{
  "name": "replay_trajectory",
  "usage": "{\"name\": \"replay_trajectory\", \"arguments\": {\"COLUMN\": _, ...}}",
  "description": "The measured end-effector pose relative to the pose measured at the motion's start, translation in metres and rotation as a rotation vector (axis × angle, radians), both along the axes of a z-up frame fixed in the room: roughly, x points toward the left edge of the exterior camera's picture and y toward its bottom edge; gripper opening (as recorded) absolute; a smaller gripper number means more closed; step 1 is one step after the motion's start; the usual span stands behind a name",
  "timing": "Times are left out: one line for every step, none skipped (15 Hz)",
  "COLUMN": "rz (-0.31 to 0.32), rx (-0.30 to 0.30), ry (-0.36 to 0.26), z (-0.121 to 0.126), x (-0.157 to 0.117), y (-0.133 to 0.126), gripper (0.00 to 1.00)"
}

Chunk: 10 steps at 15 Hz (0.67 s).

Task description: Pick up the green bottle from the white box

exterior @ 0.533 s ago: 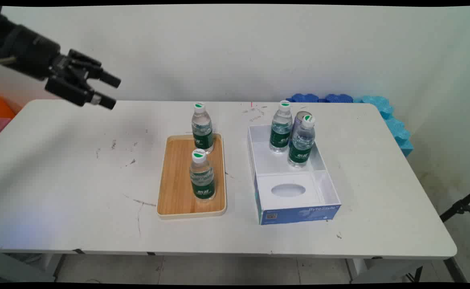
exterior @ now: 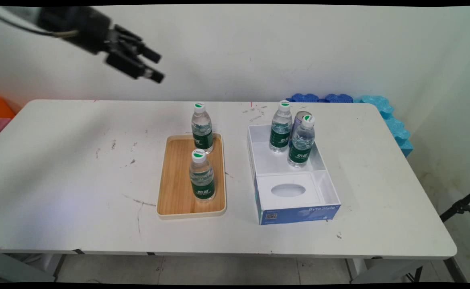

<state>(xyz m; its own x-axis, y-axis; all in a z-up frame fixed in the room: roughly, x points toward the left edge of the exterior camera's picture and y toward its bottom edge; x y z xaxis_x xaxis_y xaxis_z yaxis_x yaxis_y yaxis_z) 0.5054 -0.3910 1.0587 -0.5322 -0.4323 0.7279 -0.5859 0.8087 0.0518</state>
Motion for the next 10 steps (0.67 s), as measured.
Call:
{"name": "replay_trajectory", "arguments": {"rz": 0.008, "rx": 0.005, "ry": -0.009, "z": -0.003, "x": -0.012, "y": -0.013, "gripper": 1.00}}
{"name": "replay_trajectory", "arguments": {"rz": 0.017, "rx": 0.012, "ry": -0.019, "z": -0.008, "x": -0.025, "y": -0.028, "gripper": 1.00}}
{"name": "replay_trajectory", "arguments": {"rz": 0.025, "rx": 0.018, "ry": -0.027, "z": -0.013, "x": -0.037, "y": -0.039, "gripper": 1.00}}
{"name": "replay_trajectory", "arguments": {"rz": 0.032, "rx": 0.029, "ry": -0.036, "z": -0.019, "x": -0.051, "y": -0.053, "gripper": 1.00}}
{"name": "replay_trajectory", "arguments": {"rz": 0.035, "rx": 0.038, "ry": -0.043, "z": -0.025, "x": -0.063, "y": -0.064, "gripper": 1.00}}
{"name": "replay_trajectory", "arguments": {"rz": 0.036, "rx": 0.045, "ry": -0.048, "z": -0.029, "x": -0.071, "y": -0.070, "gripper": 1.00}}
{"name": "replay_trajectory", "arguments": {"rz": 0.035, "rx": 0.056, "ry": -0.058, "z": -0.037, "x": -0.085, "y": -0.082, "gripper": 1.00}}
{"name": "replay_trajectory", "arguments": {"rz": 0.034, "rx": 0.066, "ry": -0.066, "z": -0.045, "x": -0.096, "y": -0.090, "gripper": 1.00}}
{"name": "replay_trajectory", "arguments": {"rz": 0.032, "rx": 0.073, "ry": -0.071, "z": -0.050, "x": -0.103, "y": -0.096, "gripper": 1.00}}
{"name": "replay_trajectory", "arguments": {"rz": 0.029, "rx": 0.083, "ry": -0.078, "z": -0.058, "x": -0.115, "y": -0.104, "gripper": 1.00}}
